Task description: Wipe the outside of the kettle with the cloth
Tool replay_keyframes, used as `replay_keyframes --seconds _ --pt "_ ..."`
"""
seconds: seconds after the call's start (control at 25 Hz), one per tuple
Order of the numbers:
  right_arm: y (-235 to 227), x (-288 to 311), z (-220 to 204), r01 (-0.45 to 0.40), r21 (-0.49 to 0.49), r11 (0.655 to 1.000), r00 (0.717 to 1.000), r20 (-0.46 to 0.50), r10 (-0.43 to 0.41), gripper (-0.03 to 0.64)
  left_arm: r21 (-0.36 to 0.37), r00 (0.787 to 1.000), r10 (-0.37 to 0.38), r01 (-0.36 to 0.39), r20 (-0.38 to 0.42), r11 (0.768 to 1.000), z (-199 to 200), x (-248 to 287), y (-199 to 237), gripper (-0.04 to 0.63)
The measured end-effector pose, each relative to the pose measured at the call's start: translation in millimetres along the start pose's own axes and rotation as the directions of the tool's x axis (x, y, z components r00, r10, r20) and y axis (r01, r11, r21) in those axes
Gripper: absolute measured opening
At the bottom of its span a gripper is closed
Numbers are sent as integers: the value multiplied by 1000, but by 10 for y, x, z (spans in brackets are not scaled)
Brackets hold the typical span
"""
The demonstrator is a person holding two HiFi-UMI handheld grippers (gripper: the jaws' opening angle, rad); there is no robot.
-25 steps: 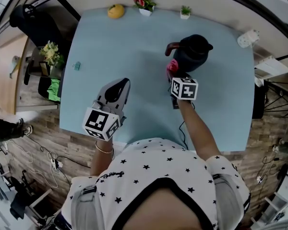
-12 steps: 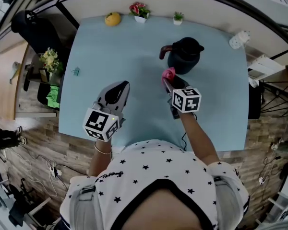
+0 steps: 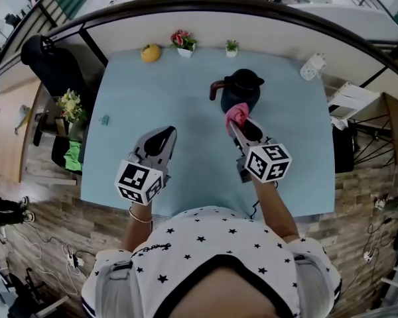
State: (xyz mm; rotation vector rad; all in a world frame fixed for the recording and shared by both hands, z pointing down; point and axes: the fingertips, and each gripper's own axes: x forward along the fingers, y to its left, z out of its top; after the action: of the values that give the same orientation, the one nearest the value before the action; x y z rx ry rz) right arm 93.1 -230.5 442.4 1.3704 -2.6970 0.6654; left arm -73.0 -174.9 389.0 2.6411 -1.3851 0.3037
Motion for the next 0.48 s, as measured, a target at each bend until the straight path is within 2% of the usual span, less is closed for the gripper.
replay_keyframes --seconds 0.2,0.32,0.48 --pt "94 -254 289 3 -23 1000 996 84 -1 128 19 1000 -24 23 17 1000 87 6 -96 32" --pt "135 -337 356 8 -60 998 995 101 -2 127 24 999 -34 34 23 999 101 16 -152 32" --pt "163 -398 381 7 -63 998 994 112 0 127 27 999 -45 44 25 999 111 15 -212 32"
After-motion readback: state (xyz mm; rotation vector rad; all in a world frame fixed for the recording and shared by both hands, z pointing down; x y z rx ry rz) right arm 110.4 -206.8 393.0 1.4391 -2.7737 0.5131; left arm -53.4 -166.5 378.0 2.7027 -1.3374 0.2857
